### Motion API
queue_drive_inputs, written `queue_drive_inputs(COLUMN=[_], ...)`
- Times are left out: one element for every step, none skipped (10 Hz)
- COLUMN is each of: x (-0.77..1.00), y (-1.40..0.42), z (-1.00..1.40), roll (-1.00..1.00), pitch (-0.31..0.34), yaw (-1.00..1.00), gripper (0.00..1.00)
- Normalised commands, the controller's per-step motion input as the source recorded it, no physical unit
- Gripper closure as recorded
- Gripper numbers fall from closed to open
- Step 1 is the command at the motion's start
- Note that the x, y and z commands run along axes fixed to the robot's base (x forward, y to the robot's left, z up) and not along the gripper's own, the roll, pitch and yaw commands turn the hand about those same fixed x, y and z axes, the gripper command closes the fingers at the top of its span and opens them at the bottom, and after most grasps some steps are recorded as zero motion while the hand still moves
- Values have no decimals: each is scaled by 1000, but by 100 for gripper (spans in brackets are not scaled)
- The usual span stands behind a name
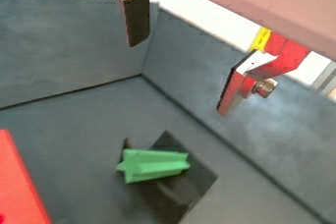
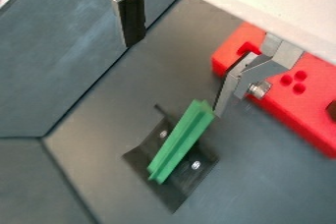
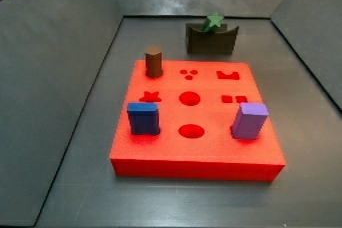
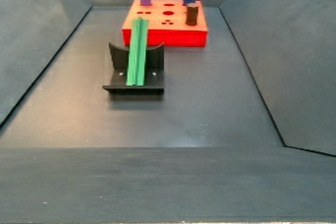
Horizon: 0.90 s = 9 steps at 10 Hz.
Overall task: Pick up the star object. Move up. Place the star object on the fixture. Regrasp the star object. Move to above the board. Insert the star object.
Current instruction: Regrasp the star object.
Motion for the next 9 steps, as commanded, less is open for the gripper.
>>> queue_drive_inputs(x=[112, 127, 143, 183, 227, 261, 283, 336, 388], y=[-42, -50, -53, -55, -58, -62, -63, -65, -68], z=[-15, -10, -11, -18, -18, -19, -22, -20, -22], roll=[1000, 1000, 1000, 1000, 1000, 1000, 935, 721, 510], pitch=[127, 156, 181, 214, 243, 262, 254, 206, 155], yaw=[60, 75, 93, 125, 171, 220, 245, 272, 286], gripper=[0, 0, 0, 0, 0, 0, 0, 0, 0])
